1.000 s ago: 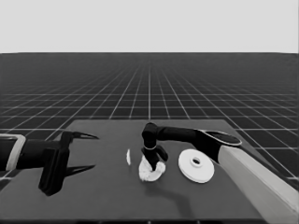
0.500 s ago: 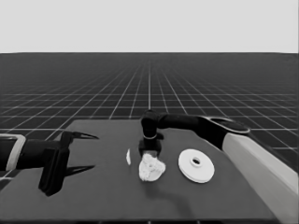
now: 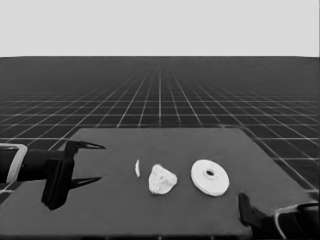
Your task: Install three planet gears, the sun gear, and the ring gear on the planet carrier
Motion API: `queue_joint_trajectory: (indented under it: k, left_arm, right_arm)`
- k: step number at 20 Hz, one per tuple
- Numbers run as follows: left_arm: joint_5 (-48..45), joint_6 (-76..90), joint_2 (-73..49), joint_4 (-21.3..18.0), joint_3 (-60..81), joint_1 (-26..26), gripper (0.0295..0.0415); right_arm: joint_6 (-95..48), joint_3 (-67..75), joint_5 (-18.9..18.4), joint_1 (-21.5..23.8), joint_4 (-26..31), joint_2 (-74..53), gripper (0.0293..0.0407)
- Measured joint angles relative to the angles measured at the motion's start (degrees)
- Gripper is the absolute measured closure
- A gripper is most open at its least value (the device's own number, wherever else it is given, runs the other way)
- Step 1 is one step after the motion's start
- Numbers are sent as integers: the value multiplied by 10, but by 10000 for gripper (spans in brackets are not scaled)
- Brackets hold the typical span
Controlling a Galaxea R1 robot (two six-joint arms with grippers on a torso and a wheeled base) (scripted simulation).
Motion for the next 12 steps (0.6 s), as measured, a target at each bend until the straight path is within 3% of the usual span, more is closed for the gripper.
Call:
queue_joint_trajectory:
  k: [2, 3, 4, 7, 12]
  left_arm:
    - [0, 0, 0, 0, 0, 0, 326]
    - [0, 0, 0, 0, 0, 0, 326]
    - [0, 0, 0, 0, 0, 0, 326]
    - [0, 0, 0, 0, 0, 0, 326]
    - [0, 0, 0, 0, 0, 0, 326]
  right_arm:
    - [-6, 8, 2, -2, -3, -8, 315]
    - [223, -121, -111, 175, 211, 118, 304]
    - [314, -276, -140, 233, 280, 213, 307]
    - [370, -512, -174, 243, 327, 328, 314]
    - [373, -586, -184, 242, 336, 363, 315]
